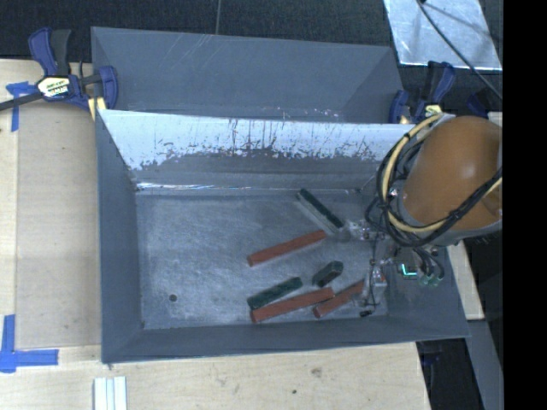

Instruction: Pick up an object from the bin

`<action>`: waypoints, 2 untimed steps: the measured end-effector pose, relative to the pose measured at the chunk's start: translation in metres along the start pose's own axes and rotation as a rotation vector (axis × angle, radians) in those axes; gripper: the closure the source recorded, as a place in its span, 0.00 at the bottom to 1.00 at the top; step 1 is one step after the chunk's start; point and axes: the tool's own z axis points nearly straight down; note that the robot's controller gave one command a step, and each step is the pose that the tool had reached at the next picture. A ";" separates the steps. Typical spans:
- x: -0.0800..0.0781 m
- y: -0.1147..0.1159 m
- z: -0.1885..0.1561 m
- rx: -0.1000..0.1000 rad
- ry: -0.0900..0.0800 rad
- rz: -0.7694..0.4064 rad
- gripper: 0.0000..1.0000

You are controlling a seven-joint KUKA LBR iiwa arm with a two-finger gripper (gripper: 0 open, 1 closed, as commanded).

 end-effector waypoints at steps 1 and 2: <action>-0.009 -0.044 0.102 0.000 0.002 0.079 0.00; -0.011 -0.043 0.098 0.001 -0.004 0.073 1.00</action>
Offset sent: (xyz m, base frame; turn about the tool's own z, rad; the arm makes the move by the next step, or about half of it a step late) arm 0.0105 -0.0426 -0.0984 0.0734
